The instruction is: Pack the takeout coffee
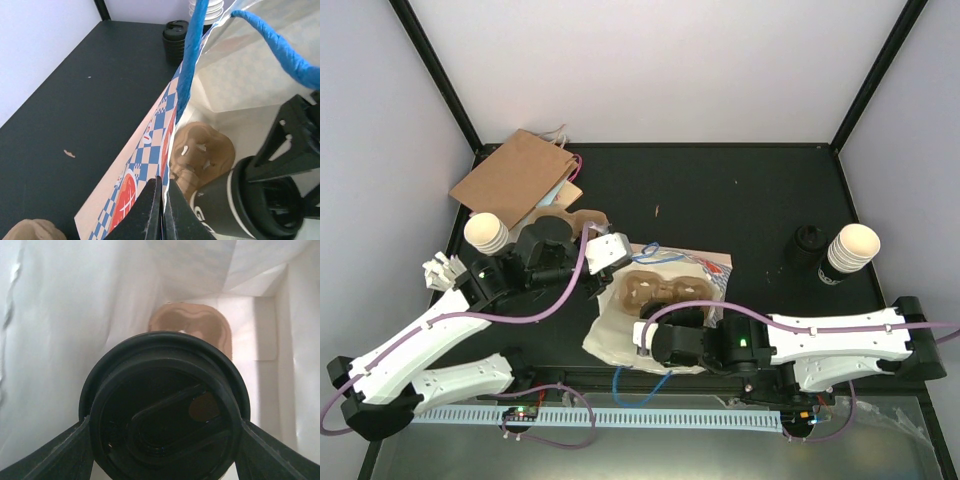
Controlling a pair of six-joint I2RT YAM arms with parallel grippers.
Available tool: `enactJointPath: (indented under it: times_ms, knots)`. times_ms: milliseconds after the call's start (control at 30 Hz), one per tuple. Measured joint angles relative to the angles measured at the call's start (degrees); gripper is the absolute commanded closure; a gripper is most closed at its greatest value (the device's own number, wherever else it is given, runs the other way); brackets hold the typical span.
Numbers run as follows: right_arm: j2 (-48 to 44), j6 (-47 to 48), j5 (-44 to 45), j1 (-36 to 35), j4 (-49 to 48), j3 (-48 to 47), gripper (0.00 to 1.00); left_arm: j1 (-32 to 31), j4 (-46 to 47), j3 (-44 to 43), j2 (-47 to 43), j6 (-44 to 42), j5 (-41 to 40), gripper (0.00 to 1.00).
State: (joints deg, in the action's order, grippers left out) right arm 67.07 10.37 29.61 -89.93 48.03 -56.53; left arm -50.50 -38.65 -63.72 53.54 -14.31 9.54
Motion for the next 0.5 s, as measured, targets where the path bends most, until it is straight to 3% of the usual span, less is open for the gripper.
enactJointPath:
  times_ms: [500]
  knots:
    - [4.5,0.2,3.5,0.0,-0.5,3.1,0.41,-0.7,-0.8,1.6,-1.1,0.0,2.4,0.98]
